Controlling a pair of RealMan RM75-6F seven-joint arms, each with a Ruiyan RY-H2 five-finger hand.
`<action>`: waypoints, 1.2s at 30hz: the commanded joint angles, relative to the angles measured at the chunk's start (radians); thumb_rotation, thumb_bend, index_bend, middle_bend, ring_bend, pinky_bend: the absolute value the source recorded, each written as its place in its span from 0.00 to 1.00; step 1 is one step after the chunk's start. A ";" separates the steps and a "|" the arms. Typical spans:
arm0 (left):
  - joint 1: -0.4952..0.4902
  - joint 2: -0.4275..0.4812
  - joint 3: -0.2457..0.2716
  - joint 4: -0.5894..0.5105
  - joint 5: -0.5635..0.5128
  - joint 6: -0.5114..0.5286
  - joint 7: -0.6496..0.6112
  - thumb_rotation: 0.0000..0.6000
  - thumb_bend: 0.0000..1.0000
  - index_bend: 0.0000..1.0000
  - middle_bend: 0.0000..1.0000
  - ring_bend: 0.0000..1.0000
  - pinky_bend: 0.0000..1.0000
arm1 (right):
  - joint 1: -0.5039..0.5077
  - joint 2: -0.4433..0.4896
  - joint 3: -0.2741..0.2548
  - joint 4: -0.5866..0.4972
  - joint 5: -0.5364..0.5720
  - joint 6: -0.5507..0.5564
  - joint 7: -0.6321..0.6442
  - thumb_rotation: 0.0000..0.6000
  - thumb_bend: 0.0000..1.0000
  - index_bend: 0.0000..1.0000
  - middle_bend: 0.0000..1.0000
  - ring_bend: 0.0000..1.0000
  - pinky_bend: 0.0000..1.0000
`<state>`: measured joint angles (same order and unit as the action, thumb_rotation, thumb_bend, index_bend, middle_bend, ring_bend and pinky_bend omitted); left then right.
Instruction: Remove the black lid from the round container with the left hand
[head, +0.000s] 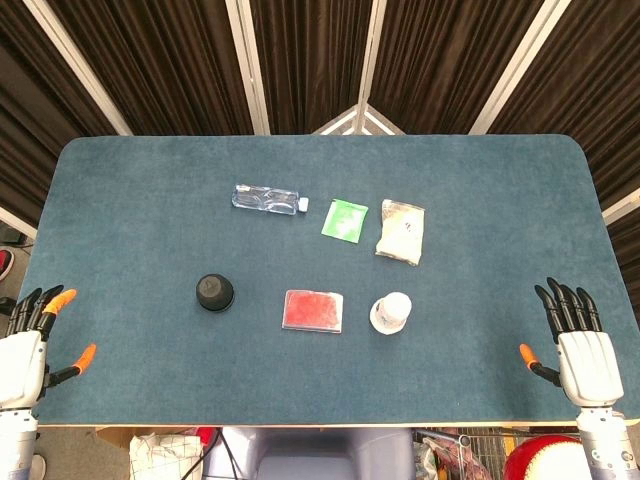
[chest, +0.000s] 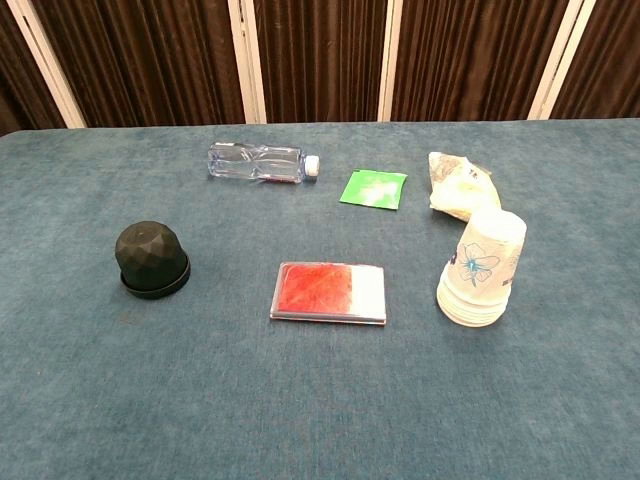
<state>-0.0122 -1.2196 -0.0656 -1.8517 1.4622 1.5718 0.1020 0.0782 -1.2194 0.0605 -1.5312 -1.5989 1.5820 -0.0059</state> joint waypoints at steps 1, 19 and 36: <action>0.001 -0.001 -0.002 0.000 0.001 0.004 -0.001 1.00 0.36 0.19 0.08 0.00 0.00 | -0.002 0.005 -0.001 -0.004 -0.003 0.003 0.002 1.00 0.29 0.07 0.02 0.07 0.01; -0.014 -0.019 -0.001 0.024 0.012 -0.015 -0.017 1.00 0.29 0.15 0.08 0.00 0.00 | 0.010 0.006 0.007 -0.014 0.000 -0.010 0.025 1.00 0.29 0.07 0.02 0.07 0.01; -0.193 -0.208 -0.064 0.326 -0.084 -0.331 -0.404 1.00 0.23 0.02 0.07 0.00 0.00 | 0.008 0.005 -0.005 0.006 -0.008 -0.015 0.075 1.00 0.29 0.07 0.02 0.07 0.01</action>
<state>-0.1589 -1.3684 -0.1050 -1.5854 1.4160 1.3173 -0.2068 0.0853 -1.2133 0.0561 -1.5261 -1.6078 1.5688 0.0688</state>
